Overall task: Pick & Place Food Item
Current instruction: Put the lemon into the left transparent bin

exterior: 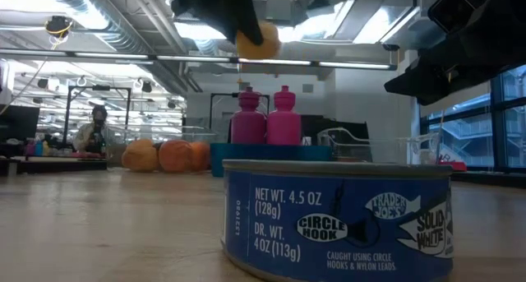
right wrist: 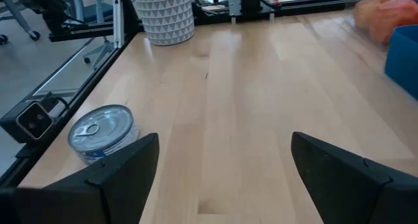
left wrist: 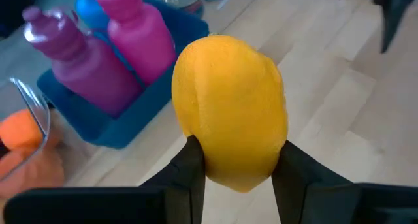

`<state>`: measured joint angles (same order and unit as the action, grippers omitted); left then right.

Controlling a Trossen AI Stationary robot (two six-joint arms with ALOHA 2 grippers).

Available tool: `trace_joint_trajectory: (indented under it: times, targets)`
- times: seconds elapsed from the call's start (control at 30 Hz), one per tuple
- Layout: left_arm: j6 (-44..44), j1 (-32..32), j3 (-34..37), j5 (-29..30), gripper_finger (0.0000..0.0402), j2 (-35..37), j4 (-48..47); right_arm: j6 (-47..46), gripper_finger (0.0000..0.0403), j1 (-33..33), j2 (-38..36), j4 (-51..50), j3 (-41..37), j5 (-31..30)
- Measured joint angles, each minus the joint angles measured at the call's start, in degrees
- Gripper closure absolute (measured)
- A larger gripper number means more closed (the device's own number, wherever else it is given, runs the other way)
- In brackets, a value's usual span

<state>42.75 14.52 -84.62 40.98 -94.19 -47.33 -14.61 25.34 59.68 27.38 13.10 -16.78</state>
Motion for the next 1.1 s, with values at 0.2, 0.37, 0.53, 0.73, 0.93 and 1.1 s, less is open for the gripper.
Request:
trace_joint_trajectory:
  times: [0.2,0.37,0.53,0.73,0.93,1.1]
  targets:
    - [-3.67,-1.34,0.00,-2.51,0.0294,1.62,0.59,0.02,0.0058,-0.02,-0.02,0.53,0.00,-0.78]
    - [-12.13,-4.28,0.04,-9.53,0.0295,1.25,10.27,0.04,0.0058,-0.02,-0.02,1.35,0.00,-0.76]
    - [-22.00,-6.73,0.04,-17.67,0.0295,0.43,22.70,-0.25,0.0058,-0.02,-0.02,1.72,0.00,-0.27]
    - [-27.76,-8.35,0.04,-17.58,0.0295,0.44,29.99,-1.09,0.0058,0.00,0.00,1.71,0.00,1.41]
    - [-30.94,-9.73,0.04,-17.43,0.0295,0.44,31.98,-1.27,0.0058,-0.02,0.00,1.70,0.00,1.43]
    - [-30.35,-10.83,0.08,-16.49,0.0295,2.64,28.58,-1.26,0.0058,-0.01,0.00,1.69,0.00,2.30]
